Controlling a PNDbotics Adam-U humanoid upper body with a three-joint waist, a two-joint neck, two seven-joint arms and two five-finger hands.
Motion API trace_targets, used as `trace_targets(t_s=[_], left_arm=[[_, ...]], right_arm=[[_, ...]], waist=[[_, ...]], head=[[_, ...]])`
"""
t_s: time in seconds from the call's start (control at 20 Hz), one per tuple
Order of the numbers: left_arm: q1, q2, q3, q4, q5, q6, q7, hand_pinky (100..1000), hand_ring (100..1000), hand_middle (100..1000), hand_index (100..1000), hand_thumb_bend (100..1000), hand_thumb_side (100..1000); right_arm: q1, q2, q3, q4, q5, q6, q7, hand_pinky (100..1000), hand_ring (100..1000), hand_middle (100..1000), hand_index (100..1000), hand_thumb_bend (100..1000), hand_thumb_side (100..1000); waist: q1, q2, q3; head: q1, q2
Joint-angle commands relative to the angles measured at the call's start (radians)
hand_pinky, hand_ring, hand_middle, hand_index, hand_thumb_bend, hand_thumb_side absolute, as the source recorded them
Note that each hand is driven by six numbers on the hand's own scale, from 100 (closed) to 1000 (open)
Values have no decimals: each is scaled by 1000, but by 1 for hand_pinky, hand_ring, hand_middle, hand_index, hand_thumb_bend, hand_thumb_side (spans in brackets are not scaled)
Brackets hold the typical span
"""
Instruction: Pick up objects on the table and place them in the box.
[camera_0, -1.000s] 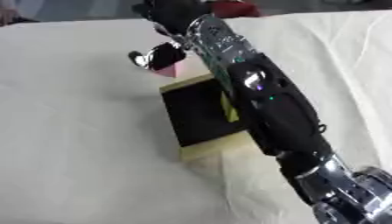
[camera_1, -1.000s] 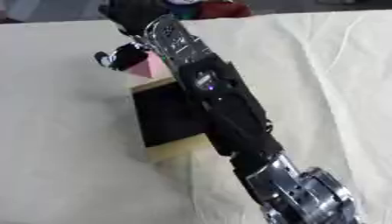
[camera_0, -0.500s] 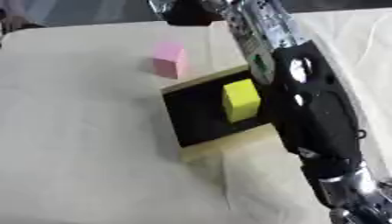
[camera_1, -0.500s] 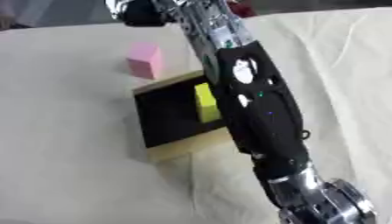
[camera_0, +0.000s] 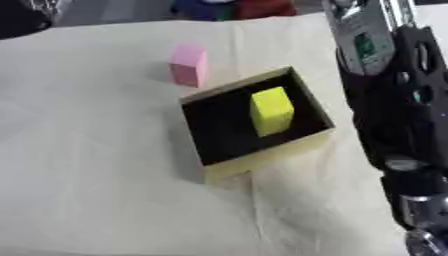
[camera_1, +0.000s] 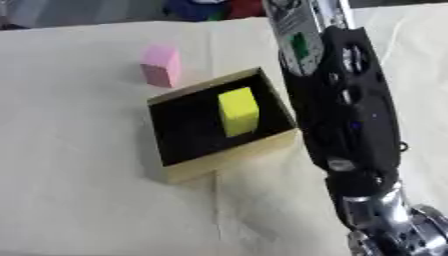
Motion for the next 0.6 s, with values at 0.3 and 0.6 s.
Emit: trace_targets(t_s=[0.3,0.6], left_arm=[[-177,-11,-92,148,-28,-74,-275,849,822,831,971,361,677],[-304,-87,-155,307,-111,-142,-447,875,838,832,966,567,649]], right_arm=[[9,-38,-26,-81,-99,54,-99,799,790,794,988,100,1000],[21,-26,-31,-116,-127,70,-133,797,782,787,987,100,1000]], waist=[[-8,-7,-16],[-13,-6,-26]], head=[[10,-15],[10,-17]])
